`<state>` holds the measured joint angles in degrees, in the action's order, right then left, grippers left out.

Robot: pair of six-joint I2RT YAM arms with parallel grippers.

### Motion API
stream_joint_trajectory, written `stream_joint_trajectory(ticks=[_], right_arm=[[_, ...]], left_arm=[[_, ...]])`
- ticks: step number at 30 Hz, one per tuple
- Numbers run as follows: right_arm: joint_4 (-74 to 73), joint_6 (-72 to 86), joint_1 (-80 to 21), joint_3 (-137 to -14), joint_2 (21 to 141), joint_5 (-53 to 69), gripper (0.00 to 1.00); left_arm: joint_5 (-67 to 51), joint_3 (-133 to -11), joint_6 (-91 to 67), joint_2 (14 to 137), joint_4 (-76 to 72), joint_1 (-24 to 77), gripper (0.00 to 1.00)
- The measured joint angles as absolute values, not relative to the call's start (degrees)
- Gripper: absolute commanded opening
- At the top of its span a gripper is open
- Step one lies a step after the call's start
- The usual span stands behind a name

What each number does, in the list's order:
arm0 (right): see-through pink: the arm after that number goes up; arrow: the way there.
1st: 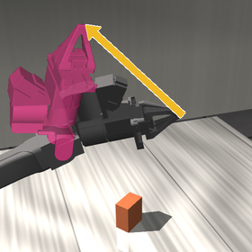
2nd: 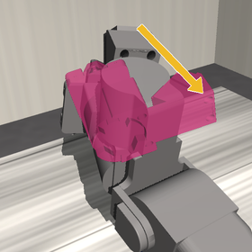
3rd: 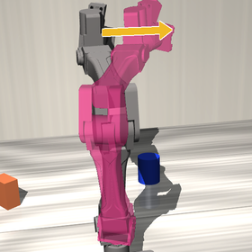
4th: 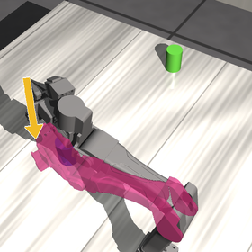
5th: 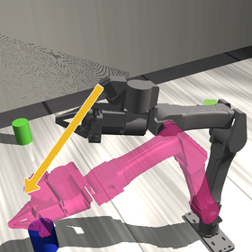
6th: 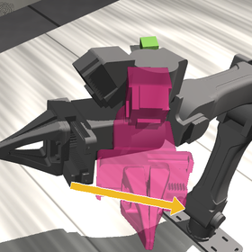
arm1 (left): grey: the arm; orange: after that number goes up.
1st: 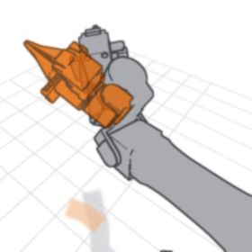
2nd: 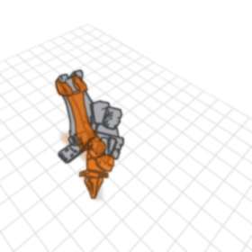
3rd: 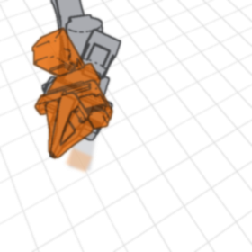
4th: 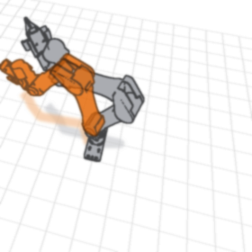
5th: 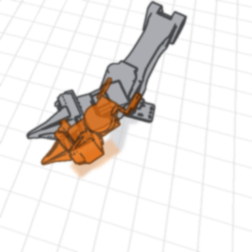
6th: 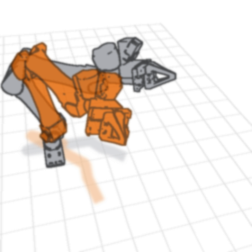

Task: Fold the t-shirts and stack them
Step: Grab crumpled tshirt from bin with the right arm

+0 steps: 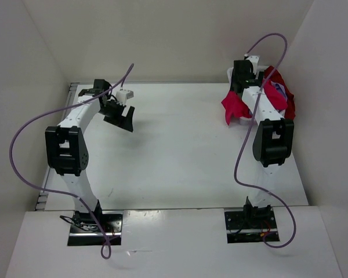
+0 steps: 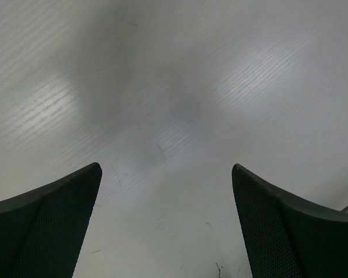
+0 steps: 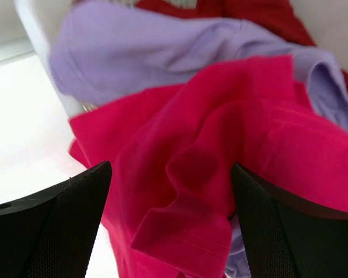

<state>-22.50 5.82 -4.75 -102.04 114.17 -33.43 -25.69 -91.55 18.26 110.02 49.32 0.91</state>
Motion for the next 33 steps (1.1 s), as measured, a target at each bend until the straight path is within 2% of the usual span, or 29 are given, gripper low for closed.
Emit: stream_joint_trajectory(ticks=[2,5,6,8,9,11,12,21,27,30,33], right_arm=[[-23.73,5.93,-4.64,-102.0,115.0,-33.65,0.87],[-24.18,6.24,-4.47,-101.97,115.04,-34.04,0.77],[-24.12,6.35,-4.38,-101.97,115.04,-34.37,0.64],[-24.29,6.46,-4.19,-101.97,115.09,-34.83,0.48],[-24.34,6.85,-4.05,-101.97,115.09,-35.14,0.31],[-24.34,7.22,-3.86,-101.97,115.09,-35.57,0.14],[-24.38,7.57,-3.86,-101.97,115.09,-35.88,0.0],[-25.69,8.25,-3.4,-101.97,112.86,-36.82,0.0],[-27.18,6.07,-4.49,-104.53,101.84,-38.02,0.0],[-22.76,0.27,-10.0,-107.22,92.97,-41.76,0.0],[-15.64,-7.88,-20.73,-110.3,85.89,-45.34,0.0]], left_arm=[[-24.95,-91.31,17.45,108.42,48.21,1.28,0.99],[-24.08,-90.74,16.49,106.45,46.74,1.74,0.99],[-23.77,-90.63,16.32,106.04,46.46,1.8,0.99],[-23.16,-90.61,16.19,105.75,46.0,1.78,0.99],[-22.83,-90.59,16.14,105.75,45.82,1.78,0.99],[-22.33,-90.5,16.12,105.75,45.69,1.76,0.99],[-22.2,-90.43,16.12,105.75,45.71,1.76,0.99],[-21.17,-90.28,16.14,104.99,45.78,1.76,0.99],[-20.62,-90.32,16.14,102.08,45.76,1.83,0.99],[-20.51,-90.32,16.12,100.22,45.67,1.98,0.99],[-20.4,-90.32,16.12,98.13,45.3,1.98,0.99]])
